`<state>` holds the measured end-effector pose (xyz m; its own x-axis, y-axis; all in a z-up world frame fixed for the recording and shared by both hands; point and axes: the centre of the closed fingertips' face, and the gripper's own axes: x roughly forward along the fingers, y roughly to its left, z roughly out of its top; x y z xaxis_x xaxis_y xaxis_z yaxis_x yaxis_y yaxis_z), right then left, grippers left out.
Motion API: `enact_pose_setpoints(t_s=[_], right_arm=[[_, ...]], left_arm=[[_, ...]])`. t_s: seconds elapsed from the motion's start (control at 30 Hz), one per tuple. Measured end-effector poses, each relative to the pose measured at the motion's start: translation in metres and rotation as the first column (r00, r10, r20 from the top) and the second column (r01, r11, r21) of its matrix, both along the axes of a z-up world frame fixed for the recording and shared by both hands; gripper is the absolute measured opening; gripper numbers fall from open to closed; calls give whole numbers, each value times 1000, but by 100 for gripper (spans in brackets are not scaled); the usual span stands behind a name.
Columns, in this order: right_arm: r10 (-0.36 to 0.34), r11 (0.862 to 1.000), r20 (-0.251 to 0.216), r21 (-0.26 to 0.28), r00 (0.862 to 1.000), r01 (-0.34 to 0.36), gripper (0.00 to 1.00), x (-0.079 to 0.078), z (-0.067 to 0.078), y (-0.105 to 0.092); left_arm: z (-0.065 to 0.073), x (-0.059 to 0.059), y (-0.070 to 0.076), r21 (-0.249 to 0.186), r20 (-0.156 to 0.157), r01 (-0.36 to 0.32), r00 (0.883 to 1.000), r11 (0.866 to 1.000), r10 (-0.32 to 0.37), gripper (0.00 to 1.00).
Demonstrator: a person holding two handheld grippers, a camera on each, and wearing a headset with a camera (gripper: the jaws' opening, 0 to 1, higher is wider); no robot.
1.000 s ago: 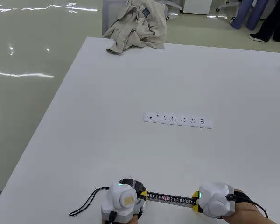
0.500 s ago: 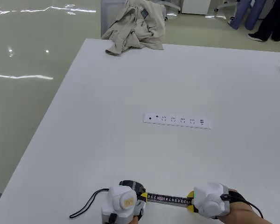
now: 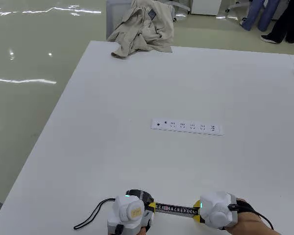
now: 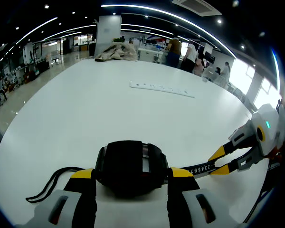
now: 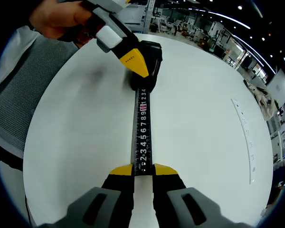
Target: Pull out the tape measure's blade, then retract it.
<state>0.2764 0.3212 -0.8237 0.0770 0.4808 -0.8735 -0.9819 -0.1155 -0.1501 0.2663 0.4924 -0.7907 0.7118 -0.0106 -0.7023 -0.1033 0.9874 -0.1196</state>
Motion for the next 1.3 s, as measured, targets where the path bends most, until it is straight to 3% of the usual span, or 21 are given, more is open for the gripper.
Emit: enact_pose_setpoints(t_s=[1.3], right_arm=[[1, 1000, -5, 32, 1000, -1, 14, -3, 0, 33]], left_arm=[[1, 0, 0, 2, -2, 3, 1000, 1000, -3, 57]])
